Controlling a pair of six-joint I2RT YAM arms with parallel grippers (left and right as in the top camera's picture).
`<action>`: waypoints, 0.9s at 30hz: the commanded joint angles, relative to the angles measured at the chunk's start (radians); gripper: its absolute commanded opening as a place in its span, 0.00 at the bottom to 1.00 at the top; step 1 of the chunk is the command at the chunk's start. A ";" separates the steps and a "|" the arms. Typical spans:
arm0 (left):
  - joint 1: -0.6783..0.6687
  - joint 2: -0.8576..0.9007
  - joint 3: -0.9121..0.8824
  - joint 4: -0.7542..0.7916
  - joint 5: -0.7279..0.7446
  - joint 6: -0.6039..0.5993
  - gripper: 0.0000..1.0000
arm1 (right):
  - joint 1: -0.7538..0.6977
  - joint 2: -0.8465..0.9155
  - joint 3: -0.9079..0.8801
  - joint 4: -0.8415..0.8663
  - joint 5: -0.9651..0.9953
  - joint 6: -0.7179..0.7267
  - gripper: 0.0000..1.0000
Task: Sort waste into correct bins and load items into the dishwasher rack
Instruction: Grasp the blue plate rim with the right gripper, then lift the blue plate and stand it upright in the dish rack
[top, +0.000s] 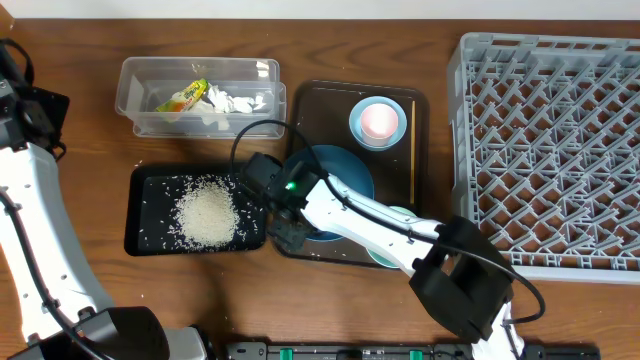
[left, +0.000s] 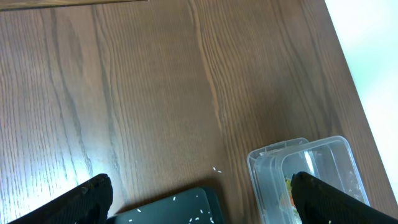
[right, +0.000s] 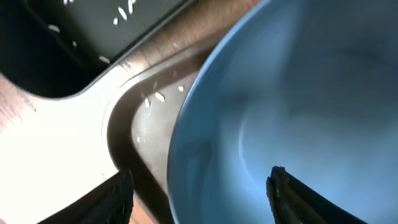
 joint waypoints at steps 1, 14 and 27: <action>0.002 0.000 -0.003 -0.001 -0.006 -0.001 0.93 | 0.010 0.005 0.012 -0.003 -0.037 0.007 0.63; 0.002 0.000 -0.003 0.000 -0.006 -0.001 0.93 | 0.010 0.005 -0.082 0.063 -0.068 0.008 0.49; 0.002 0.000 -0.003 0.000 -0.006 -0.002 0.93 | 0.010 0.004 -0.030 0.033 -0.068 0.006 0.01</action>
